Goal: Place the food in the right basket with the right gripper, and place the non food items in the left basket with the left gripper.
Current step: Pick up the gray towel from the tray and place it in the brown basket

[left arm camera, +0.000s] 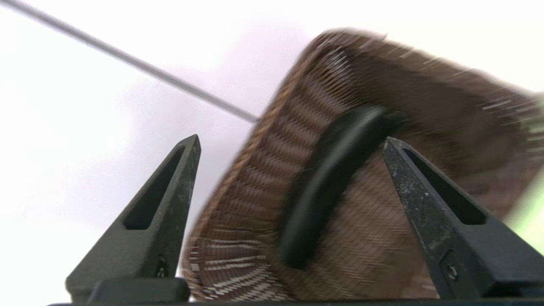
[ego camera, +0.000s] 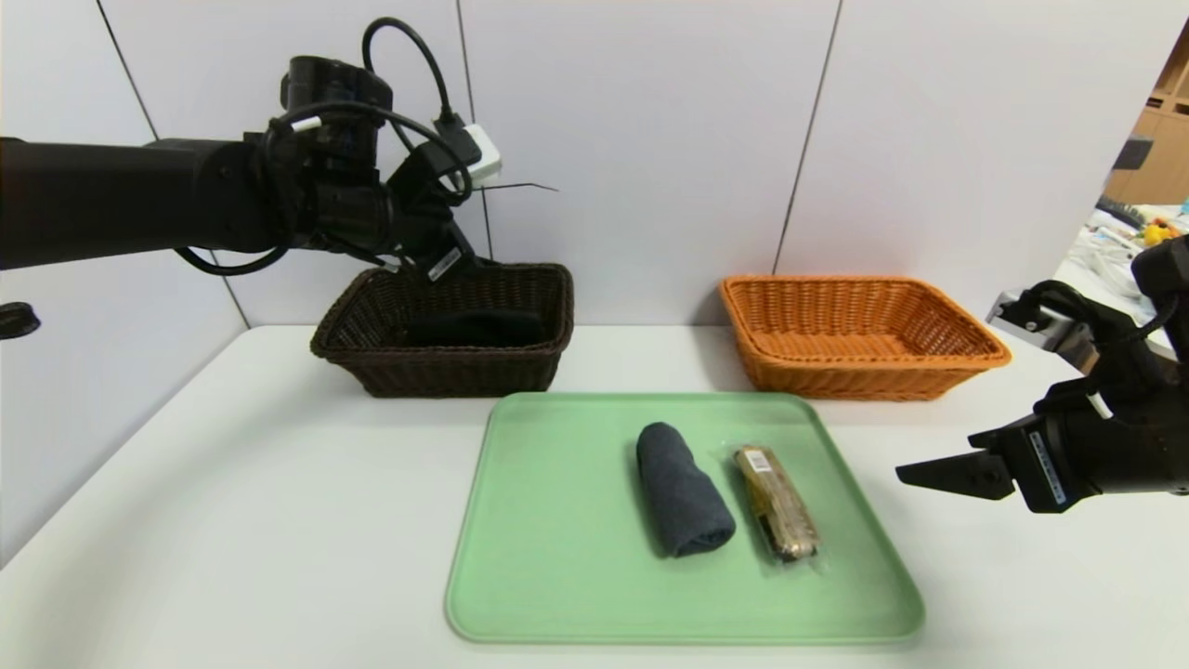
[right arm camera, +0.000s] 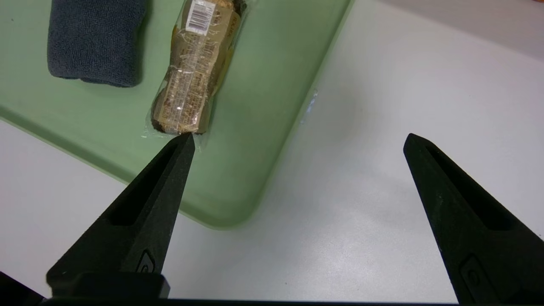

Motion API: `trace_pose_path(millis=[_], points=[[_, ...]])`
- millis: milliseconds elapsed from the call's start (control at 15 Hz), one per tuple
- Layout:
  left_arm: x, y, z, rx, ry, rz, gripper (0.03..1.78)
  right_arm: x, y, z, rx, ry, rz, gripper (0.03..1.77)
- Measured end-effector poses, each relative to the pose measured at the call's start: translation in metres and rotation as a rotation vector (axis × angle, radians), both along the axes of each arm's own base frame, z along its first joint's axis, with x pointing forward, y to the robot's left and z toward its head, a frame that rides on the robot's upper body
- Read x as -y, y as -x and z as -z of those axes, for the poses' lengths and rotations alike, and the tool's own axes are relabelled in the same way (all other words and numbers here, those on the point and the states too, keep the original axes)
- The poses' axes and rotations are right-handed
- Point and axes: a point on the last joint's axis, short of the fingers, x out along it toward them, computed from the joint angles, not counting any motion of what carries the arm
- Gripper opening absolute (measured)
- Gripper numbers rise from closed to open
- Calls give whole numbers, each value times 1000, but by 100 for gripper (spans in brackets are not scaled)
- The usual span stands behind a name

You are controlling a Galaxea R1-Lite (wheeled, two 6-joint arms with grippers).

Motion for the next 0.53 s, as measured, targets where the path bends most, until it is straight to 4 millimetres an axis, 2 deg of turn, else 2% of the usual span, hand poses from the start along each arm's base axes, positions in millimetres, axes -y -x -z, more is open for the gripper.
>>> trace_pose_path(millis=[333,533], points=[[47,58,-15,-199,164,36,162,2,3,1,-1,-19,32,170],[77,84,-4,-332,248,-62,164,3,3,3,6,-20,35,170]])
